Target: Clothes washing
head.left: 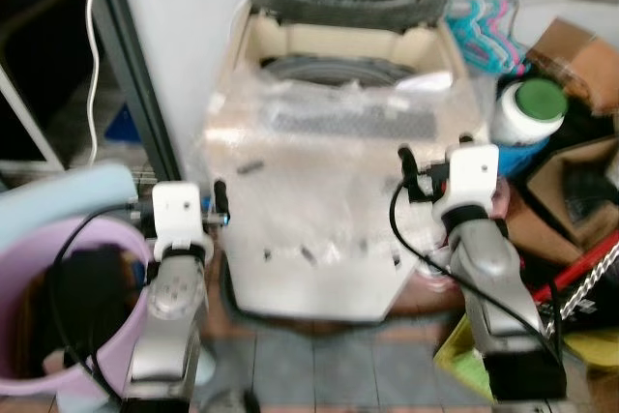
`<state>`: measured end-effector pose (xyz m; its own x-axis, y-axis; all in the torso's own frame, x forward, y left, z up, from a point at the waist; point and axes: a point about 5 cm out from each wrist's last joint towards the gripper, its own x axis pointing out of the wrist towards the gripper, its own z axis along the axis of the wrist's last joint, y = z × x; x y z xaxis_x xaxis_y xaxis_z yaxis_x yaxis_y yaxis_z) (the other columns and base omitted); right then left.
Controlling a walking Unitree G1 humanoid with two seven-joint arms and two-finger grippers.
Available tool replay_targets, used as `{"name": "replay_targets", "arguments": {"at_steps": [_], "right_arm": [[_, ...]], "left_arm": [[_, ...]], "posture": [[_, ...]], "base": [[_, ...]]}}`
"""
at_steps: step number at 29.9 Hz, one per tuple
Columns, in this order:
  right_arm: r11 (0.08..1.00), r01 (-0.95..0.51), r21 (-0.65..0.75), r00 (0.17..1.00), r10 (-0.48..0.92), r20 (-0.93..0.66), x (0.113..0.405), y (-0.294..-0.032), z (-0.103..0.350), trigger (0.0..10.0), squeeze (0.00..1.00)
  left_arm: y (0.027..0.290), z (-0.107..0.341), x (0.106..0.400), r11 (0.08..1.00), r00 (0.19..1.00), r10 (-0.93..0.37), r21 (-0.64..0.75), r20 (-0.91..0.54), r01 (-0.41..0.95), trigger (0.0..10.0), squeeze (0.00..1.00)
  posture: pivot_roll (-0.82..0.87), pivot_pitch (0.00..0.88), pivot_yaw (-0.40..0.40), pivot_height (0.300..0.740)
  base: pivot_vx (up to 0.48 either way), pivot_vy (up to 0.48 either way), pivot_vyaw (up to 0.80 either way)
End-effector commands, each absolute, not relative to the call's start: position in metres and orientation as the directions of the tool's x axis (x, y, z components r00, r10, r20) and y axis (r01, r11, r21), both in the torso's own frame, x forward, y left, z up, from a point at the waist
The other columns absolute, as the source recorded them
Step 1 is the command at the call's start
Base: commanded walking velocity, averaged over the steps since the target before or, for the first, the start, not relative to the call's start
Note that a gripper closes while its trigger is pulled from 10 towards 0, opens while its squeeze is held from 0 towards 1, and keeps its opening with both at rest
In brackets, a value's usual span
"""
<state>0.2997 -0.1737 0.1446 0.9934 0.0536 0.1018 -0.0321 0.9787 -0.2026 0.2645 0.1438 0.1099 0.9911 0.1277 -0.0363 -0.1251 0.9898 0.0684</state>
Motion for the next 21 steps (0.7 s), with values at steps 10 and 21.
{"name": "replay_targets", "arguments": {"at_steps": [10,21], "right_arm": [[0.981,0.003,-0.196,0.997,0.012,0.077,0.301,-0.180,0.144,10.0,0.00],[0.983,0.007,-0.182,1.000,-0.002,0.028,0.289,-0.183,0.131,10.0,0.00]], "left_arm": [[0.154,0.115,0.267,0.985,0.989,0.144,0.102,-0.024,-0.141,10.0,0.00],[0.155,0.105,0.262,0.986,0.989,0.133,0.111,-0.069,-0.125,10.0,0.00]], "posture": [[-0.01,0.000,-0.037,0.740],[-0.03,0.000,-0.029,0.740]], "base": [[0.000,0.000,-0.77],[-0.193,0.000,-0.44]]}}
